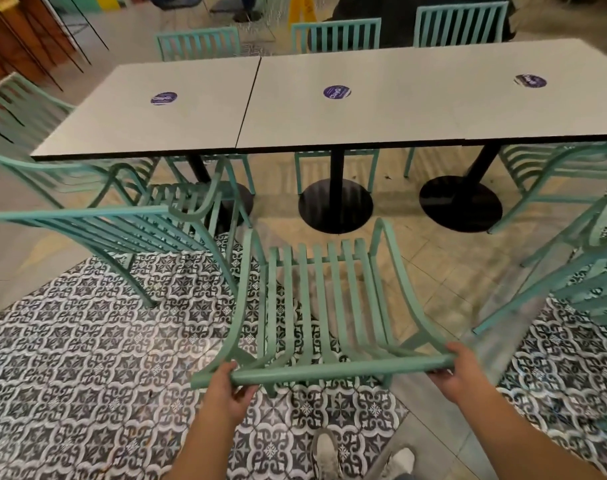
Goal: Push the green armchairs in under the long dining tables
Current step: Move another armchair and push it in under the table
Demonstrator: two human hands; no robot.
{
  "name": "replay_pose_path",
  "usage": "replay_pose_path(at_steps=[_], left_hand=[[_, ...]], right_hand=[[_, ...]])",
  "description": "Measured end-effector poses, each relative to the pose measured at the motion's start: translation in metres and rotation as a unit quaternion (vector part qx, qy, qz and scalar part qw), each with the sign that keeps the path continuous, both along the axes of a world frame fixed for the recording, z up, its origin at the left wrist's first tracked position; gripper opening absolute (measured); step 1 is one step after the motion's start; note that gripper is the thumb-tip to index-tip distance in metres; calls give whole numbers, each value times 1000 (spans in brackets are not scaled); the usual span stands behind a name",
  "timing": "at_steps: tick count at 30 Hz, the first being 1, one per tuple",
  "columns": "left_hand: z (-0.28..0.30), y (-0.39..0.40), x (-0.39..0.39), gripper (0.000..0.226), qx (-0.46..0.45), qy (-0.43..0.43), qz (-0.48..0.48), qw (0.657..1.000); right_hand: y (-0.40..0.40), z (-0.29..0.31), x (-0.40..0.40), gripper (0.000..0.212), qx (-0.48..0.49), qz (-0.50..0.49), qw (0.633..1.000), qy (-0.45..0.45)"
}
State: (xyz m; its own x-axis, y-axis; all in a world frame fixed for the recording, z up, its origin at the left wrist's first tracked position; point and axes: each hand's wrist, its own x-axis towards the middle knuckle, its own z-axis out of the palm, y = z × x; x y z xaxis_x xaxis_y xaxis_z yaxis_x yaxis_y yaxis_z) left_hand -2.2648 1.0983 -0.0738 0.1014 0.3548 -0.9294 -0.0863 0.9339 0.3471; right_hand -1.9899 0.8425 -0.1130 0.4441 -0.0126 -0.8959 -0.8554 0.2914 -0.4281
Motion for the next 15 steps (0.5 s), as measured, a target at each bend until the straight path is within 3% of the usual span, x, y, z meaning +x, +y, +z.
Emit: replay_pose_path(at_steps=[7, 10, 13, 15], left_hand=[[-5, 8, 13, 3, -1, -1, 5, 1000], [-6, 11, 26, 5, 9, -7, -5, 1000], [-3, 20, 46, 10, 13, -10, 1, 1000], [0, 27, 63, 11, 16, 2, -8, 1000]], right_hand=[[5, 0, 18, 24, 2, -11, 1000, 7], [10, 0, 31, 21, -1, -4, 1000, 5], [21, 3, 50, 5, -5, 2, 1000, -3], [27, 4, 66, 8, 6, -1, 1000, -10]])
